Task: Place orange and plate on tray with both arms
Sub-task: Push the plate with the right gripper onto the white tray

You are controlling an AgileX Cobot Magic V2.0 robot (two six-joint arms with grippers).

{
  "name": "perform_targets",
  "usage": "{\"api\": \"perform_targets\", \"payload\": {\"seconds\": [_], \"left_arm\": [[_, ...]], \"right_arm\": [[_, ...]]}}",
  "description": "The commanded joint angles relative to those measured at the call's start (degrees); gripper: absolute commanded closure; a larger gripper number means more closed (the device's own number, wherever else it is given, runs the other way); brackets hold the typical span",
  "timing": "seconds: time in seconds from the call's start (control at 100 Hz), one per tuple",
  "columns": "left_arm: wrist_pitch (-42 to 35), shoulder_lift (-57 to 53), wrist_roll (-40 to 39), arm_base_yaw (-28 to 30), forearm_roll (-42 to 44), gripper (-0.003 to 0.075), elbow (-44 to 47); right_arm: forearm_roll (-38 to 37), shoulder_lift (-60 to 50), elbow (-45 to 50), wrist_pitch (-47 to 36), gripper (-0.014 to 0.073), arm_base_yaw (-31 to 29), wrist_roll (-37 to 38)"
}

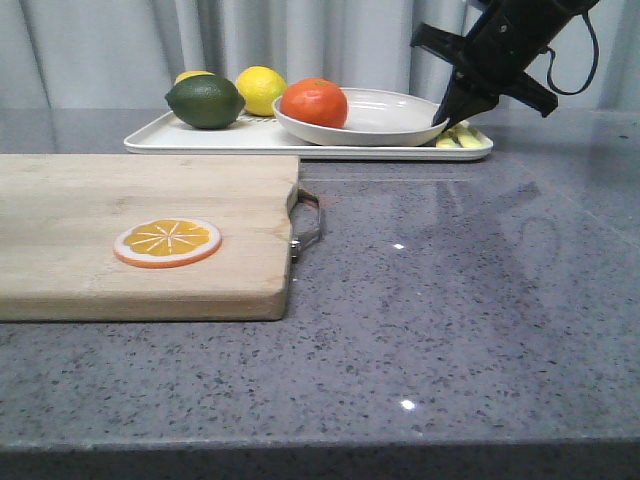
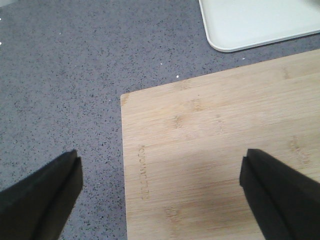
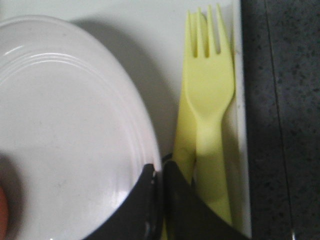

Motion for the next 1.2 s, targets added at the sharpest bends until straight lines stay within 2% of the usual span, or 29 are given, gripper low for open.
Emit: {"api": "perform_targets", "payload": {"seconds": [0.0, 0.2, 0.42, 1.19], "left_arm": [[-2.62, -0.49, -0.56, 0.2, 1.37, 0.0101, -1.45], [-2.62, -0.49, -0.56, 0.2, 1.37, 0.0101, -1.45], [-2.62, -0.49, -0.56, 0.2, 1.37, 0.0101, -1.45], [-2.62, -0.49, -0.56, 0.2, 1.37, 0.0101, -1.45]], "right_arm": [[2.16, -3.92, -2.0, -2.32, 0.0685, 0.06, -0.86], [2.78, -3.92, -2.0, -1.95, 0.0669, 0.06, -0.86], [3.57, -3.92, -2.0, -1.88, 0.0565, 0.06, -0.91], [3.98, -4.16, -2.46, -1.8, 0.0557, 0.06, -0.91]]}}
